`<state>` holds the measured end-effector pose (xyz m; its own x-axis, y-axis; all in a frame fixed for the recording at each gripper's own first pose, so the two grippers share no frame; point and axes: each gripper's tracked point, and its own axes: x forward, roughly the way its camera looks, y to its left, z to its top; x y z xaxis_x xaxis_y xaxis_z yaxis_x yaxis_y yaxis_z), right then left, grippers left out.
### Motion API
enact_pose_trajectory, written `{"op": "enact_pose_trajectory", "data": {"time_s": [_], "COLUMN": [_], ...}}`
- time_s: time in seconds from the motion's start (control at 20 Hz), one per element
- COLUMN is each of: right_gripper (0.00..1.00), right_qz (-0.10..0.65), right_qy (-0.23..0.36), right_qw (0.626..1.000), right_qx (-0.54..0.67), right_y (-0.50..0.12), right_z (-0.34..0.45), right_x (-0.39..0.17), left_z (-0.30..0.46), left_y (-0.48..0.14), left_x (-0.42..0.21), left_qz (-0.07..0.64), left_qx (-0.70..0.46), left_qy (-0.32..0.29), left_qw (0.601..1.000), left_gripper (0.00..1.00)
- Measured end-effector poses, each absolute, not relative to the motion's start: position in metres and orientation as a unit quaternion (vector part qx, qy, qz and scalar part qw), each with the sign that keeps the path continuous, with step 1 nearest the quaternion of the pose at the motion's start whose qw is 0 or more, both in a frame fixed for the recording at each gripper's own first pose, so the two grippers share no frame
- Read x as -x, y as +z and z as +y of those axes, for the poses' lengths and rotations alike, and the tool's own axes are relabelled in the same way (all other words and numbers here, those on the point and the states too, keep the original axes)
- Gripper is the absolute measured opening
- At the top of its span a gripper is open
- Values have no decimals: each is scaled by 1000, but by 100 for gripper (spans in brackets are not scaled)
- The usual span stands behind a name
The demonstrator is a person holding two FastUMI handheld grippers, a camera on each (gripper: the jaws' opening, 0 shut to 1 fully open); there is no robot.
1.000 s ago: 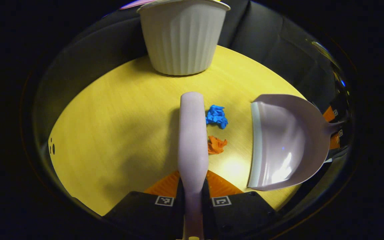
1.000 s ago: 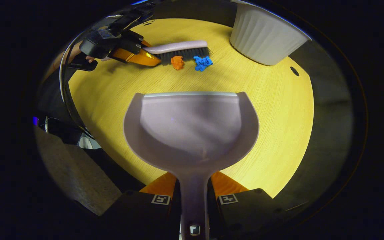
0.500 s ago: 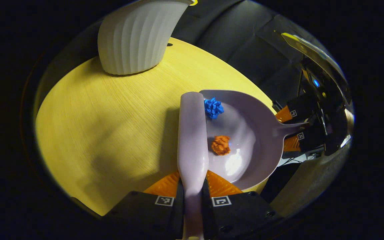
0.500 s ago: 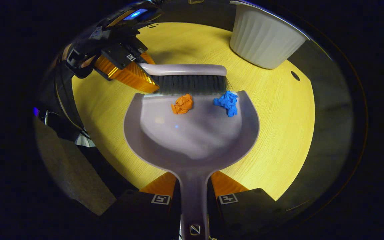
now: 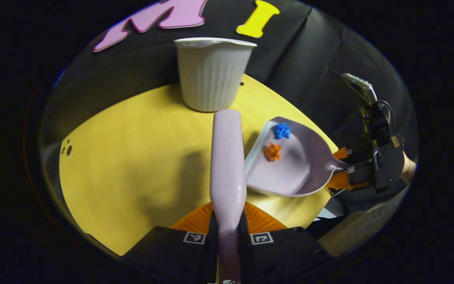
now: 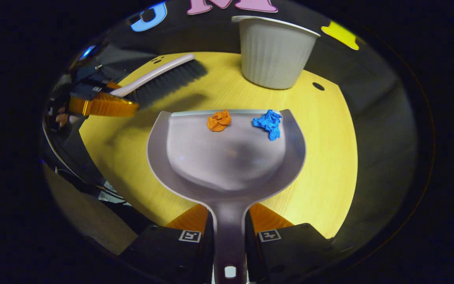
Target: Pick up the small broom and dustpan from the desktop, sweep the trash into the dustpan with the broom, and then empty the trash into the garbage bin.
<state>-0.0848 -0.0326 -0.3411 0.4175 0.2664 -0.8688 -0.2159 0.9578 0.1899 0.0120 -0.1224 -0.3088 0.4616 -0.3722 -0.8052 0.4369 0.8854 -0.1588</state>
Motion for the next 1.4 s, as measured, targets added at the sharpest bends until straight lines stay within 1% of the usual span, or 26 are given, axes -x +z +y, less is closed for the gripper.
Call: {"op": "enact_pose_trajectory", "data": {"time_s": [0.15,0.3,0.5,0.6,0.65,0.7,0.8,0.85,0.9,0.95,1.05,1.1,1.15,1.25,1.4], "right_gripper": [37,38,37,37,37,38,38,38,38,38,37,32,37,37,37], "right_qz": [506,496,483,476,476,479,478,476,478,483,494,501,505,522,550], "right_qy": [114,80,49,37,30,24,8,-1,-8,-13,-17,-17,-17,-12,2], "right_qw": [854,864,873,878,878,878,878,879,878,875,867,861,858,845,813], "right_qx": [-34,-34,-36,-34,-27,-15,7,13,17,27,62,80,89,117,190], "right_y": [-297,-256,-205,-179,-171,-168,-158,-153,-149,-148,-143,-142,-141,-142,-139], "right_z": [-55,-86,-125,-141,-149,-160,-181,-189,-194,-199,-208,-211,-211,-209,-214], "right_x": [71,43,5,-11,-21,-32,-58,-76,-91,-103,-123,-135,-144,-160,-175], "left_z": [-103,-83,-77,-71,-70,-68,-63,-60,-59,-58,-53,-51,-49,-43,-37], "left_y": [-311,-315,-329,-335,-337,-339,-342,-344,-345,-347,-349,-349,-350,-350,-351], "left_x": [3,10,31,47,54,58,66,69,72,76,78,79,80,79,78], "left_qz": [466,473,480,485,488,489,491,492,494,497,499,500,500,498,497], "left_qx": [-26,-30,-11,-3,-3,-5,-12,-12,-9,-5,1,3,3,0,7], "left_qy": [-202,-184,-180,-180,-180,-180,-181,-182,-183,-181,-178,-175,-173,-170,-164], "left_qw": [861,861,859,856,854,853,852,851,850,848,848,848,849,850,852], "left_gripper": [27,27,25,26,25,27,26,28,27,25,27,25,25,27,25]}}
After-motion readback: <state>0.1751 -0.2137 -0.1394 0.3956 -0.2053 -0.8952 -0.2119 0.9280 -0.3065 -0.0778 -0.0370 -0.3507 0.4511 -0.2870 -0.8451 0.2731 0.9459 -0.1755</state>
